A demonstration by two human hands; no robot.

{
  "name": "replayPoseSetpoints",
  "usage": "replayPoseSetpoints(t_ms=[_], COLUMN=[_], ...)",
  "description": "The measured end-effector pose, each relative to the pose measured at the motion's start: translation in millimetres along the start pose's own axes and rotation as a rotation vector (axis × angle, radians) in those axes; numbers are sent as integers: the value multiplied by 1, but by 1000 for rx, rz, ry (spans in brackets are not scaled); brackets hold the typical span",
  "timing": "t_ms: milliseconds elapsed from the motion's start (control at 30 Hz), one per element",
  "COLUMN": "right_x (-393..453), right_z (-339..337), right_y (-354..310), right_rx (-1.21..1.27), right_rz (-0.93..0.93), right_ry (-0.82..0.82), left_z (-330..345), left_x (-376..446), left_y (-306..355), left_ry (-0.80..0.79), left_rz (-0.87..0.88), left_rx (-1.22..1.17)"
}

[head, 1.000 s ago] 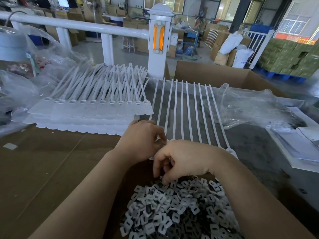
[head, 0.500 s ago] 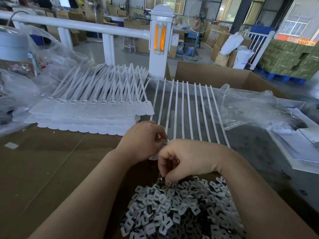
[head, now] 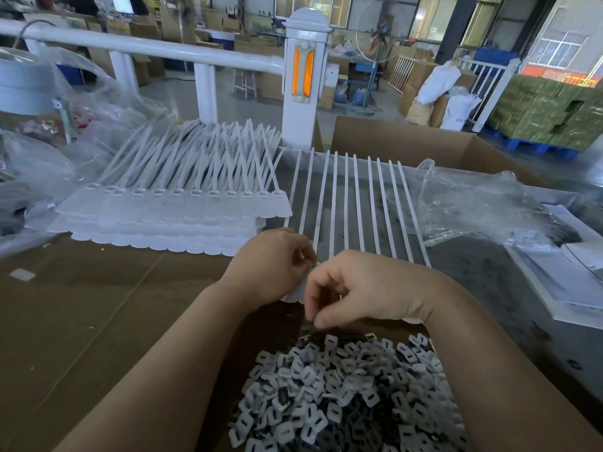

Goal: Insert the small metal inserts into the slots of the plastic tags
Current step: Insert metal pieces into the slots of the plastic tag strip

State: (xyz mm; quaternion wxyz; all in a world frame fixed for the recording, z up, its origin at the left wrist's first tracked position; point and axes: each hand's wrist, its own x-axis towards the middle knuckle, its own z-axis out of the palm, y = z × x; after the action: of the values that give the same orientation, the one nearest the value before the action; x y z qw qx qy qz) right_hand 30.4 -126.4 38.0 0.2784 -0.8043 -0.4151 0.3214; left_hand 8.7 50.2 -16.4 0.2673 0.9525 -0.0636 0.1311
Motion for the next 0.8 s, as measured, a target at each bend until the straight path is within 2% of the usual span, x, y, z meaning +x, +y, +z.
replayPoseSetpoints(t_ms=[167, 267, 433, 700, 800], right_x=[4, 6, 8, 10, 11], right_z=[-6, -7, -6, -6, -7], right_y=[11, 16, 19, 18, 18], right_rx=[284, 435, 494, 574, 425], right_rz=[79, 141, 185, 188, 228], right_ry=[430, 579, 645, 673, 745], left_z=[-2, -4, -12, -12, -11], left_x=[1, 2, 1, 2, 3], left_y=[3, 6, 11, 12, 12], left_ry=[-1, -15, -11, -10, 1], left_rz=[-91, -87, -73, -104, -136], left_rx=[-189, -370, -624, -606, -604])
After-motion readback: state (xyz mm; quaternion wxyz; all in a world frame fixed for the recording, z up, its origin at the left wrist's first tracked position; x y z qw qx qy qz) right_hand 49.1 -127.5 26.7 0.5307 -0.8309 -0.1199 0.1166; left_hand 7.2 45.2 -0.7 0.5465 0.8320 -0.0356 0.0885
